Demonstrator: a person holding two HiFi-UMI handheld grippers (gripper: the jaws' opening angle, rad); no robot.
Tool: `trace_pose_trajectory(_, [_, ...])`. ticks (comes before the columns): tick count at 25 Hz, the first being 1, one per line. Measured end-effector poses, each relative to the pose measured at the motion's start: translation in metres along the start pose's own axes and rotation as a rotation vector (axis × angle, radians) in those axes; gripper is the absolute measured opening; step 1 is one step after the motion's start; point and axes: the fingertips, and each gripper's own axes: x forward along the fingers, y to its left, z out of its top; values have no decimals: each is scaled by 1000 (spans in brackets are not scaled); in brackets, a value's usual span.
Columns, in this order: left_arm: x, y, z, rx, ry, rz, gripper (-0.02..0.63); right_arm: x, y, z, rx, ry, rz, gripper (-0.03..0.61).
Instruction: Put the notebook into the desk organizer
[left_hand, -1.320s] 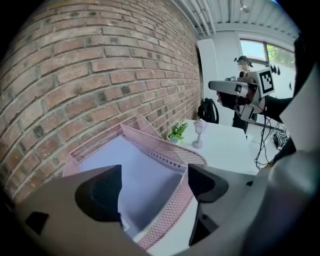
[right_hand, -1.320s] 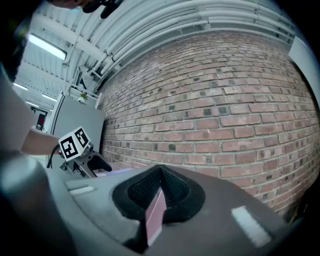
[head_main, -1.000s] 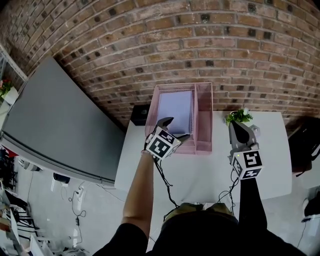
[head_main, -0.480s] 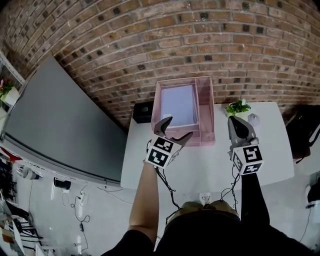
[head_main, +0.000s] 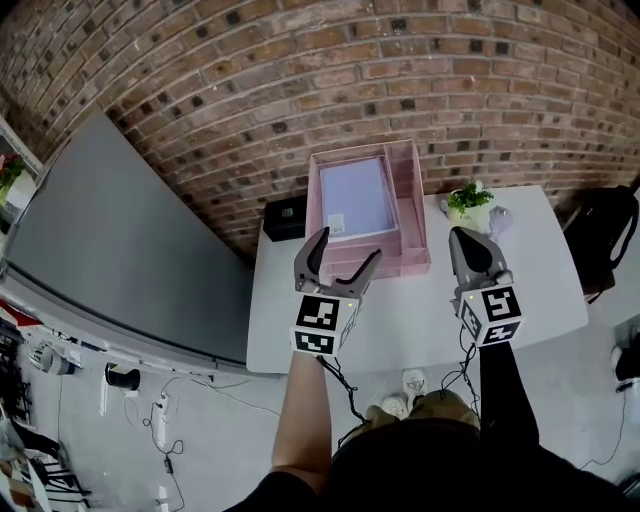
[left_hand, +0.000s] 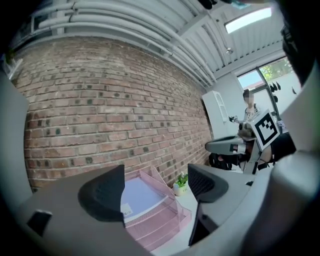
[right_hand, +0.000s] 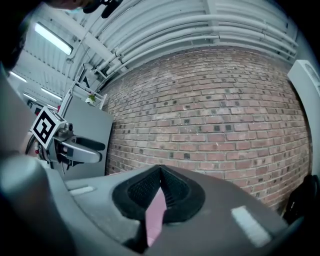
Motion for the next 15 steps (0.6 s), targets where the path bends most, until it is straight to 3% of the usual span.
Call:
trace_pose_trajectory(4, [-24, -2, 16, -11, -89, 33, 396, -9, 13, 5, 1, -16, -7, 0])
trace_pose_trajectory(12, [-53, -1, 14, -11, -126, 84, 393, -13, 43, 9, -16, -28, 30, 0])
trace_pose_trajectory(15, [-58, 2, 12, -10, -125, 95, 329, -11, 49, 9, -16, -27, 37, 0])
